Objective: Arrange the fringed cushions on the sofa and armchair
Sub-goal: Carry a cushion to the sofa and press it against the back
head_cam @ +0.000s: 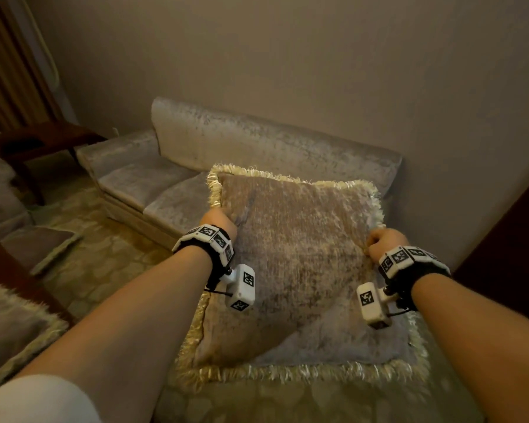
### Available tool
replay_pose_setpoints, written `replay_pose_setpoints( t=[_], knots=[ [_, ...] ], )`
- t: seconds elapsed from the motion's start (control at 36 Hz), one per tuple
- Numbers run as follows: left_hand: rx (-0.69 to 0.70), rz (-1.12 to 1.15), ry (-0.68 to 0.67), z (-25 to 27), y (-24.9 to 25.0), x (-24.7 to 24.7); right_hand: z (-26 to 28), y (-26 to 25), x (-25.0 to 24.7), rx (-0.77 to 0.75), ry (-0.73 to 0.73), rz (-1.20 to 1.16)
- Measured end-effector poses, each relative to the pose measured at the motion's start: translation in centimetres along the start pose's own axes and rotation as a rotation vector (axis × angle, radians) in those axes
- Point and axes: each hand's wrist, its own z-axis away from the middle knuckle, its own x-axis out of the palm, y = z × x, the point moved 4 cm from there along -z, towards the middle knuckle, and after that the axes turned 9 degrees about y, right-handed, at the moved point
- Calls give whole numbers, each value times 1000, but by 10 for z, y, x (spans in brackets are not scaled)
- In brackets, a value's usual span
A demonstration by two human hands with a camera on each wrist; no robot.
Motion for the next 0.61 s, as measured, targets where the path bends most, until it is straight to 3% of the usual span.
replay_pose_setpoints(
  t=[0.36, 0.61],
  knots=[
    [19, -25, -52, -166, 20, 54, -132, -68, 49, 23, -71, 67],
    [110, -23, -112, -307, 60, 91, -231, -113, 72, 143, -4, 29]
  ],
)
